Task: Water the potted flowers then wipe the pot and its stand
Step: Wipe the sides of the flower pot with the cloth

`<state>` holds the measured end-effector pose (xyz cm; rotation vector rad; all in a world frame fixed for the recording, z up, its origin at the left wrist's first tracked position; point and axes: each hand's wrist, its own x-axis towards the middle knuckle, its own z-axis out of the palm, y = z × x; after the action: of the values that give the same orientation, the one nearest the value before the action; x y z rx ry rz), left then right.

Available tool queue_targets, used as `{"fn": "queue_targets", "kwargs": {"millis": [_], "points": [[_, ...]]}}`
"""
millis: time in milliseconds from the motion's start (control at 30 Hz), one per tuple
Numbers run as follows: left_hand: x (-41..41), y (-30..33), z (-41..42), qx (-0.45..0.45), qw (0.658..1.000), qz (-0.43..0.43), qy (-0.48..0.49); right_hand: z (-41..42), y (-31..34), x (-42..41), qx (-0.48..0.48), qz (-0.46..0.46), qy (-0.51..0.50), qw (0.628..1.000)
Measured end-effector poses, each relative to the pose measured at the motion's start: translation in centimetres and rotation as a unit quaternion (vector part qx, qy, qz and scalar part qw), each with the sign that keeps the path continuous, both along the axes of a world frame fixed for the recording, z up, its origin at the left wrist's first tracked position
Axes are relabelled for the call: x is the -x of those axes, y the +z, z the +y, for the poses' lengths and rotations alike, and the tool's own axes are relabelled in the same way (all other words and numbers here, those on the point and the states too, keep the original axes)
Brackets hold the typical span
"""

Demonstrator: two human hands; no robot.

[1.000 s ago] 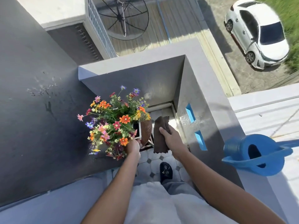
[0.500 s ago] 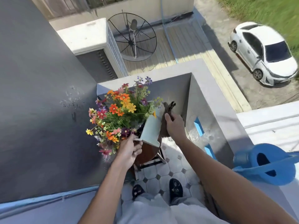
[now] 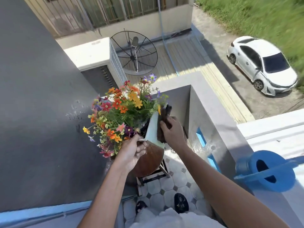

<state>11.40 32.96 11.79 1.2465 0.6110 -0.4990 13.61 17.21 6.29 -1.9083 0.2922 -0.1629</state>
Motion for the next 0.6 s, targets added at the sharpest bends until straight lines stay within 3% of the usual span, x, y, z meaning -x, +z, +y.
{"fn": "queue_targets", "kwargs": {"millis": [167, 433, 600], "points": [[-0.2, 0.3, -0.4, -0.010, 1.000, -0.008, 0.005, 0.4, 1.1, -0.1, -0.029, -0.017, -0.031, 0.999], [-1.5, 1.8, -0.6, -0.012, 0.999, -0.038, 0.015, 2.4, 3.2, 1.6, -0.019, -0.105, 0.056, 0.993], [-1.2, 2.2, -0.3, 0.016, 0.999, -0.036, 0.018, 0.5, 0.7, 1.9, -0.014, -0.034, 0.003, 0.999]]}}
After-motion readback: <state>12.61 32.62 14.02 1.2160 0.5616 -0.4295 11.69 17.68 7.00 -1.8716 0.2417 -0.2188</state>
